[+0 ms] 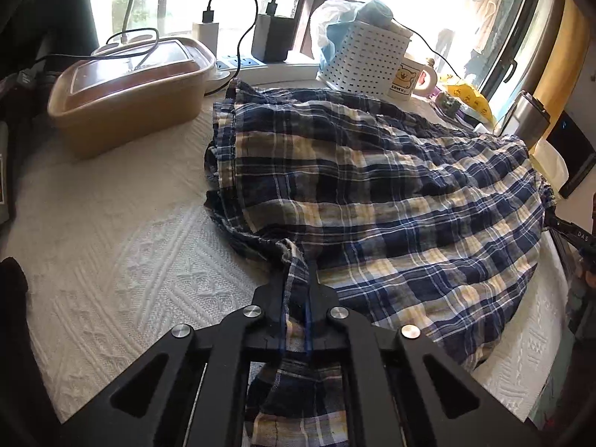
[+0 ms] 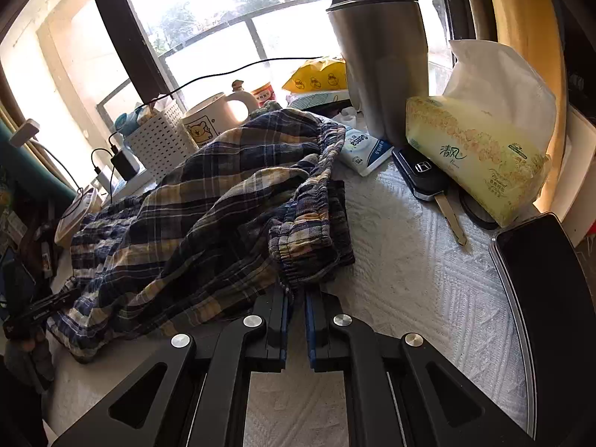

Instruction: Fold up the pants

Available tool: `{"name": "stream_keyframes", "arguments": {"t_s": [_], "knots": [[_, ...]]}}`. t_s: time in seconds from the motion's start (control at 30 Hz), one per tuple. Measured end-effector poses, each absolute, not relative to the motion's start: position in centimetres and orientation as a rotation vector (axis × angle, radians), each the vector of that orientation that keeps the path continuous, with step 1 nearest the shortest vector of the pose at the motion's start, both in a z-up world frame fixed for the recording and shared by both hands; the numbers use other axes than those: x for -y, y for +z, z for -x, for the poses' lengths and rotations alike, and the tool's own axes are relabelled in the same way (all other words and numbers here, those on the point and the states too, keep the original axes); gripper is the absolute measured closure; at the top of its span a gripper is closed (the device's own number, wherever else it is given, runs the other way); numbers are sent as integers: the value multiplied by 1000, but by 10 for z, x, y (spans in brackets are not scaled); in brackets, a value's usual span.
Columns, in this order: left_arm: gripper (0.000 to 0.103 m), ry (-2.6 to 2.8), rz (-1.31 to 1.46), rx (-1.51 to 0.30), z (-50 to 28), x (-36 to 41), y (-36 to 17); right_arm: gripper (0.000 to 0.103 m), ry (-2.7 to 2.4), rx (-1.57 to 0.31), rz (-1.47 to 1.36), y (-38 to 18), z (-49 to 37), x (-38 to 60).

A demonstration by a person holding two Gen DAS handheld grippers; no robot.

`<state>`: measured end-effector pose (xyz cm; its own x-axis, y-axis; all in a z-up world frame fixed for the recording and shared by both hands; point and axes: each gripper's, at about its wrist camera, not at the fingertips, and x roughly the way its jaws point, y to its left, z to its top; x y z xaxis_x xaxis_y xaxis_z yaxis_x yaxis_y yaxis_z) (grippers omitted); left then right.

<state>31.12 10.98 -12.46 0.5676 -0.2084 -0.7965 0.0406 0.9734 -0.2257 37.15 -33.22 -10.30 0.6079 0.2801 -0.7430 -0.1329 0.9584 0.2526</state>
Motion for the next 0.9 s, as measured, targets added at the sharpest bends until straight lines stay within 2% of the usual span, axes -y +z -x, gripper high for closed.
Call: {"name": "stream_keyframes", "arguments": {"t_s": [0.47,0.57,0.7,0.73,0.8,0.83,0.87,0.9], "knots": [[100,-141,251,-833,-249,-127,-48,96,395,-829,-62,-32,-340,334],[100,-157,220,-893,-247,-121,-60,96,393,-857,-13,-32,-328,342],[94,-172,227,-1051,-249,-112,-107,96,375,-982,-17,-75,-325,359],[91,-178,233,-1077,-247,-113,-115,96,362,-1012,-1,-87,-322,359],[70,-146,233,-1075,-243,-120,-117,96,355,-1033,-17,-100,-317,361],[55,-120,233,-1055,-243,-127,-112,92,355,-1020,-36,-100,-313,364],[49,-87,231,-1032,-243,-134,-105,87,350,-1002,-41,-97,-310,366],[47,-49,227,-1002,-245,-142,-96,84,338,-982,-38,-93,-307,368]]}}
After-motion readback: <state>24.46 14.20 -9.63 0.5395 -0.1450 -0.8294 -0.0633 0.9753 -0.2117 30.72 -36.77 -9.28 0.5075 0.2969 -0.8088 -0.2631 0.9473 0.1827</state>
